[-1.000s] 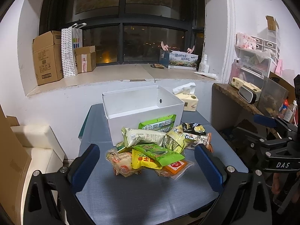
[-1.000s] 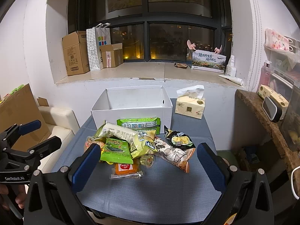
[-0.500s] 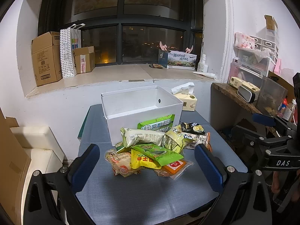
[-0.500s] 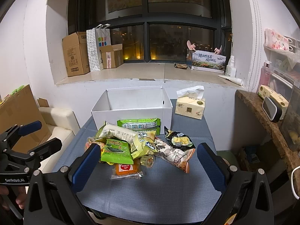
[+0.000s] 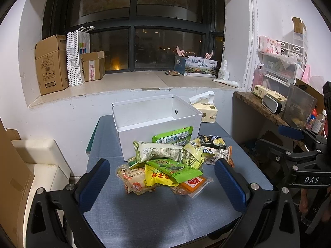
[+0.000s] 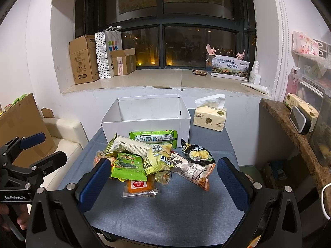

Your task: Organize snacks

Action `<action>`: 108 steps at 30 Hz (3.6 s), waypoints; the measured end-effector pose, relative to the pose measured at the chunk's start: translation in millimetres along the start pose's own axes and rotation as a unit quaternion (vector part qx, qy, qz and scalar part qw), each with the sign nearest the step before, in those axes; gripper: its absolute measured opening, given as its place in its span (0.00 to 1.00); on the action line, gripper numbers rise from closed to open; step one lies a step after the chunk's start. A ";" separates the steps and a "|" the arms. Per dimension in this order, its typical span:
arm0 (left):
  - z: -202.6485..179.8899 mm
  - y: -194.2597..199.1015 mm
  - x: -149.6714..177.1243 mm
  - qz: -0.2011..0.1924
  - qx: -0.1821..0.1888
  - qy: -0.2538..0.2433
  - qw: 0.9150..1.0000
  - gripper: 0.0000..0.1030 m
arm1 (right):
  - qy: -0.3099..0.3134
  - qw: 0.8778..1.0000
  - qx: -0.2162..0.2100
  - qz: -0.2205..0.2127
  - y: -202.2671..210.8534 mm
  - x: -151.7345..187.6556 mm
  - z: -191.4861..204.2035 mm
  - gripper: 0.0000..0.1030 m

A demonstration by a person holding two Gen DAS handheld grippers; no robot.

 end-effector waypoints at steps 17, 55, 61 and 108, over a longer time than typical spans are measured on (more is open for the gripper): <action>1.6 0.7 -1.6 0.000 0.000 0.001 1.000 1.00 | 0.001 1.000 0.000 0.001 0.3 -0.3 -0.2 1.00; 38.2 -34.3 15.3 0.037 -0.007 0.040 0.998 1.00 | 0.003 0.975 -0.108 0.195 -215.6 62.9 14.5 0.58; 33.2 -42.1 15.9 0.044 -0.003 0.037 0.998 1.00 | -0.009 0.980 -0.120 0.160 -187.6 45.8 1.6 0.56; 20.7 -134.1 50.5 0.177 0.037 0.066 0.981 0.14 | -0.071 0.987 -0.129 0.065 -102.7 30.3 -42.5 0.56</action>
Point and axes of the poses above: each gripper's, at about its wrist camera, not at the fingertips, and y roughly against the way its jaws point, z to its left, x to its underside, the point moved 9 cm from there along -y, roughly the way its jaws point, and after that the axes turned 2 degrees about -z, right-handed, at the moved point
